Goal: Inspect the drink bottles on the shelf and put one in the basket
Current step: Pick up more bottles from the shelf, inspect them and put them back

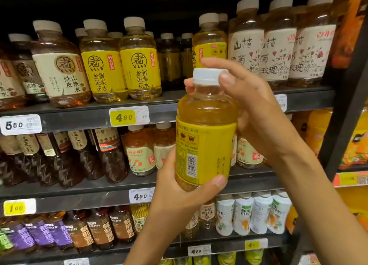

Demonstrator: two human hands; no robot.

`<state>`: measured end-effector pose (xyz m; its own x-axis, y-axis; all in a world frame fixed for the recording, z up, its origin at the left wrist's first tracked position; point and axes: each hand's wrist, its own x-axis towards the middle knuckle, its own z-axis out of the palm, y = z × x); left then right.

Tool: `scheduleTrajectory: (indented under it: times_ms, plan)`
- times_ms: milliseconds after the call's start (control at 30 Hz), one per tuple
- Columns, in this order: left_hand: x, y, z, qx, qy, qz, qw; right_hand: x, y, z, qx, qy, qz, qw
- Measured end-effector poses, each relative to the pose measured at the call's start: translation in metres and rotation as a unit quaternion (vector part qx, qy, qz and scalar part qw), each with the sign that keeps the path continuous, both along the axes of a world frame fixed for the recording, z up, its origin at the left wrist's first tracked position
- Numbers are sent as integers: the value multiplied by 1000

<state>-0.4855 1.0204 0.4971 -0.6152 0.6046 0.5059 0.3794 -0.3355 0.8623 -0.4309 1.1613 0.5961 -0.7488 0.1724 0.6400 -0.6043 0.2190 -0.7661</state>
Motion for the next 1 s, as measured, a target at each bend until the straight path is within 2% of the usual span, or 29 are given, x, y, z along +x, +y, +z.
scheduleTrajectory:
  times_ms: [133,200,267,367,467,733,1000]
  plan:
    - [-4,5,-5,9,17,-1,1000,-6,1,-15,-25,-23,87,996]
    - [-9,7,-7,7,32,-2,999,-7,0,-19,-28,-2,94,995]
    - [-16,6,-6,-9,55,-1,998,-5,0,-21,9,36,58,998]
    - [-26,7,-6,-42,86,43,994,-1,-4,-24,119,92,-19,988]
    - [-29,14,-15,-32,70,62,995,2,-10,-30,195,150,-66,967]
    - [-26,30,-28,-65,48,175,981,-2,-18,-43,211,211,-95,950]
    - [-33,28,-9,-30,101,117,988,-1,-10,-39,200,172,-72,962]
